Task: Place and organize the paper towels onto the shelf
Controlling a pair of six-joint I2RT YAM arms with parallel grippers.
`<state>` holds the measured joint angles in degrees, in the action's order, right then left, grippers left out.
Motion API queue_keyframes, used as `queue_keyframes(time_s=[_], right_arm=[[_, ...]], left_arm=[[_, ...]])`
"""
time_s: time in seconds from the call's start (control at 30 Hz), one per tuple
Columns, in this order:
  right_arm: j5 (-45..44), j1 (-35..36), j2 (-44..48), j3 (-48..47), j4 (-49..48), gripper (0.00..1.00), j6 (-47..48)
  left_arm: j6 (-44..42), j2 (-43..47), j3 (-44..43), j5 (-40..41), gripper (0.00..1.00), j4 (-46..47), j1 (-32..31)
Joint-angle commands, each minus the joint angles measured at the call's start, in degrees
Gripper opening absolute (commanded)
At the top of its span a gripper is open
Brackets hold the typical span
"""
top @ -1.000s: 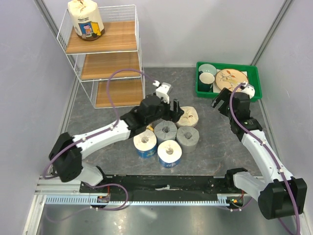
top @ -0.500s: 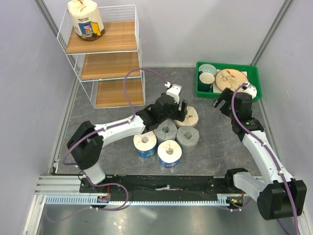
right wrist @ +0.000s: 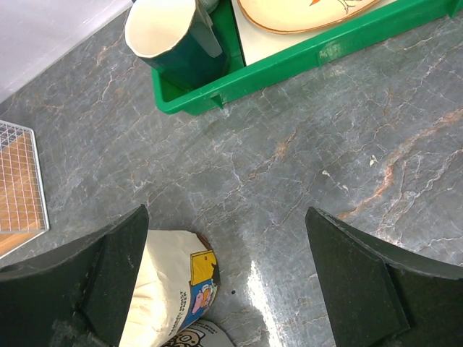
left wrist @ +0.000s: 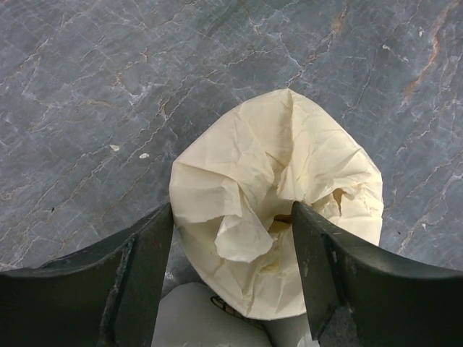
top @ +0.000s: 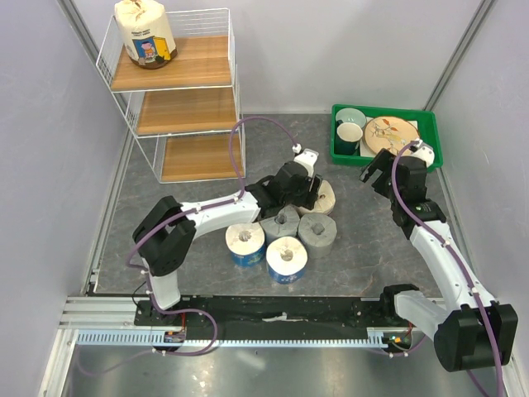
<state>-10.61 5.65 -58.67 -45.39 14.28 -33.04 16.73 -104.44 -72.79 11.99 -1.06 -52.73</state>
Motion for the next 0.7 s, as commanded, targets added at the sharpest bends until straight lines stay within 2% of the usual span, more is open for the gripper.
queue_keyframes(time_s=[0.0,0.17,0.33,0.43,0.57,0.67], right_arm=[[0.3,-0.1,0.1,0.0,-1.3,0.98,-0.3],[0.3,-0.5,0.1,-0.1,-1.2,0.98,0.1],[0.6,-0.6,0.3,-0.3,-1.1,0.98,0.3],[1.6,-0.6,0.4,-0.4,-0.9,0.98,0.1],[4.7,-0.6,1.4,0.6,-0.5,0.98,-0.6],[5.7,-0.6,2.2,0.9,0.7,0.98,-0.6]], left_arm=[[-2.5,-2.2,-3.9,0.9,0.68,-1.9,-0.3],[-3.1,-4.8,-5.7,1.6,0.66,-3.1,-0.3],[-3.0,-6.6,-6.8,1.2,0.6,-4.1,-0.3],[-2.8,-7.1,-7.3,0.1,0.54,-5.3,-0.2],[-2.4,-6.0,-7.6,-2.0,0.37,-6.2,-0.2],[-2.2,-5.5,-8.5,-3.1,0.31,-7.4,0.0]])
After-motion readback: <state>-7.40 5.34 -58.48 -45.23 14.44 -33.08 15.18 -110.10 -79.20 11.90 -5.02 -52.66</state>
